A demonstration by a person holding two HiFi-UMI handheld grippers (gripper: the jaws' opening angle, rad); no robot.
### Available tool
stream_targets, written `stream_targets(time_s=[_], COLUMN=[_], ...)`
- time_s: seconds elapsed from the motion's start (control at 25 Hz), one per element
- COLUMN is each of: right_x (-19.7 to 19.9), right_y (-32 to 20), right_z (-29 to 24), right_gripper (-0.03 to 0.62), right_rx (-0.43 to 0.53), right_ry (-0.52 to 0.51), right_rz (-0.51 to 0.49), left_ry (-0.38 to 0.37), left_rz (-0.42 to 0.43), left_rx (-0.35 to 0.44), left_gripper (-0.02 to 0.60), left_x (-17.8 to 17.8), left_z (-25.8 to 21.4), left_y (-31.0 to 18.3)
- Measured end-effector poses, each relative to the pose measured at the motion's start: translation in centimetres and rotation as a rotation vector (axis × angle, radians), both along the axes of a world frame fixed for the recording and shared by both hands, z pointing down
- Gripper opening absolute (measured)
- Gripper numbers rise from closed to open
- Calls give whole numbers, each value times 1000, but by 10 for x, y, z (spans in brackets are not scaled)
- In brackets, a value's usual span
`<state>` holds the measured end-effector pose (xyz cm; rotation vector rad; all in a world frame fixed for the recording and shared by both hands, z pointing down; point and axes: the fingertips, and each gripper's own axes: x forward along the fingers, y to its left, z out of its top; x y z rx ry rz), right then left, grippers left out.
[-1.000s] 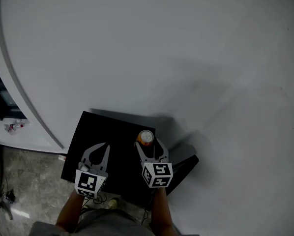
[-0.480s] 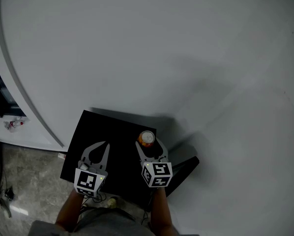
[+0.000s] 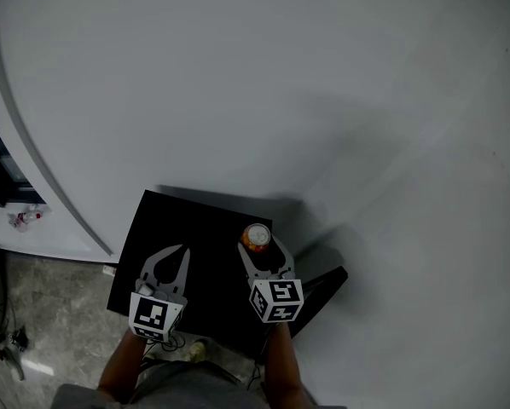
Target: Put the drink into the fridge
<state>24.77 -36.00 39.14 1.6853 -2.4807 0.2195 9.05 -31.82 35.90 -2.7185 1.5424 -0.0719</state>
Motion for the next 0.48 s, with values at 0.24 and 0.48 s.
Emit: stream_targets(time_s=[0.24, 0.48], right_x=[9, 4], right_y=[12, 40], right_z=[-16, -44], right_gripper=[307, 307], right_rx=[43, 76], right_ry=[-5, 5], right_rz=[52, 89], left_ry=[4, 20], left_rz=[20, 69], left_rx=[-8, 0], left_gripper=[5, 5], left_x=[-5, -12], left_z=[1, -13], left_y=[7, 20])
